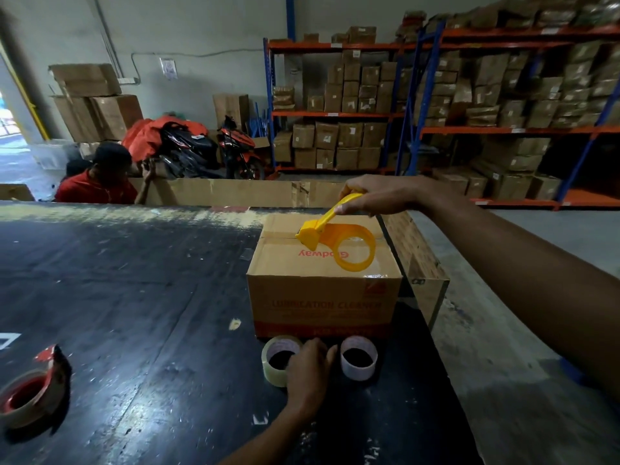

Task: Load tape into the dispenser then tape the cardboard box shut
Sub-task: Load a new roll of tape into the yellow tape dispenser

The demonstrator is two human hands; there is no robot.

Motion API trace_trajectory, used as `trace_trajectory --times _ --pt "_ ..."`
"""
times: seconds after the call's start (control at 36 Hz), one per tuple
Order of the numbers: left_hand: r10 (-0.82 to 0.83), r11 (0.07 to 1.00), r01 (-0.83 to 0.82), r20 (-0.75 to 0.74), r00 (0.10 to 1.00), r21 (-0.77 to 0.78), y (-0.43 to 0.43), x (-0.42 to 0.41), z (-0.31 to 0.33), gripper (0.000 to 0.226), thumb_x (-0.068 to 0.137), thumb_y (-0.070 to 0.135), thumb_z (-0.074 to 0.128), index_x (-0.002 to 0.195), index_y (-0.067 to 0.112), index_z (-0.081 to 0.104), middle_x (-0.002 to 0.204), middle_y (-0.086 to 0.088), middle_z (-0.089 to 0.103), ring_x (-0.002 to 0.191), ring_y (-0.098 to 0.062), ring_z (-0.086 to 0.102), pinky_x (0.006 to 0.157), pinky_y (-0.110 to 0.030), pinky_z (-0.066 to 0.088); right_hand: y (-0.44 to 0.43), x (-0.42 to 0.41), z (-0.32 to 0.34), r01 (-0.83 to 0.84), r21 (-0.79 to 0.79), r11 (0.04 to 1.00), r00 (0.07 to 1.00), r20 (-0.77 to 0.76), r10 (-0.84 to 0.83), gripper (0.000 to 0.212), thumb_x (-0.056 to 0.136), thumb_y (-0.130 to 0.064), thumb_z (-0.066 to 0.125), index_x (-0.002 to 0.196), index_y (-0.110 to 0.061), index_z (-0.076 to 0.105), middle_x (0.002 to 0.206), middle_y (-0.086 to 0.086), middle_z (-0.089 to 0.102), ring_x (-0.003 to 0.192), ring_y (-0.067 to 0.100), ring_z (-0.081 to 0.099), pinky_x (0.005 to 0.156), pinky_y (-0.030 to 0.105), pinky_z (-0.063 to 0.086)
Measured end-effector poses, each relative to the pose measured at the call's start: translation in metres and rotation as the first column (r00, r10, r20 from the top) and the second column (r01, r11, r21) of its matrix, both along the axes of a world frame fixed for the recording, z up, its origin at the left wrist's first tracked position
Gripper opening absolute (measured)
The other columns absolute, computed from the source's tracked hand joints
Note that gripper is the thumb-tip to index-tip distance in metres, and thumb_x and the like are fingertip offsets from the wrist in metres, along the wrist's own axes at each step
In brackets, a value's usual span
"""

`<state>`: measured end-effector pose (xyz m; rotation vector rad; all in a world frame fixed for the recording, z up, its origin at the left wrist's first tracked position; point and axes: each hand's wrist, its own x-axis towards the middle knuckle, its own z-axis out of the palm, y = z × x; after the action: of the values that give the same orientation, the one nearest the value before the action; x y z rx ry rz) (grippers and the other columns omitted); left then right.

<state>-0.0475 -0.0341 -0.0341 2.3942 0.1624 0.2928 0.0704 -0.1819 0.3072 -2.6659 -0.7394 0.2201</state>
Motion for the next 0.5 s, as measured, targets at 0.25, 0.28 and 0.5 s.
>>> trace_trajectory --times 0.25,0.28,0.5 --pt "0.101 0.986 -0.084 -0.114 0.988 0.145 0.085 -0.005 -0.024 0.104 0.074 0.087 0.048 0.154 0.022 0.031 0.161 -0.004 0.032 0.147 -0.024 0.034 0.115 -0.046 0.040 0.018 0.011 -0.011 -0.014 -0.020 1.000 1.000 0.003 0.014 0.054 0.093 -0.048 0.065 0.134 -0.014 0.055 0.130 0.006 0.058 0.117 0.024 0.058 0.094 0.045 0.055" --pt "0.073 0.994 -0.060 -0.158 0.985 0.088 0.089 -0.005 -0.024 0.107 0.073 0.088 0.048 0.155 0.021 0.029 0.162 -0.005 0.031 0.146 -0.024 0.038 0.114 -0.044 0.042 0.021 0.012 -0.012 -0.014 -0.019 1.000 1.000 0.002 0.014 0.054 0.093 -0.048 0.066 0.134 -0.014 0.055 0.130 0.006 0.058 0.117 0.025 0.058 0.094 0.045 0.055" --pt "-0.043 0.992 0.018 -0.200 0.979 -0.124 0.098 -0.006 -0.019 0.112 0.068 0.075 0.074 0.155 0.021 0.030 0.154 -0.001 0.035 0.135 -0.018 0.049 0.105 -0.030 0.047 0.043 0.018 -0.016 -0.035 -0.007 0.999 0.999 0.004 0.035 0.055 0.090 -0.052 0.066 0.132 -0.018 0.056 0.128 0.005 0.060 0.115 0.024 0.060 0.096 0.048 0.055"
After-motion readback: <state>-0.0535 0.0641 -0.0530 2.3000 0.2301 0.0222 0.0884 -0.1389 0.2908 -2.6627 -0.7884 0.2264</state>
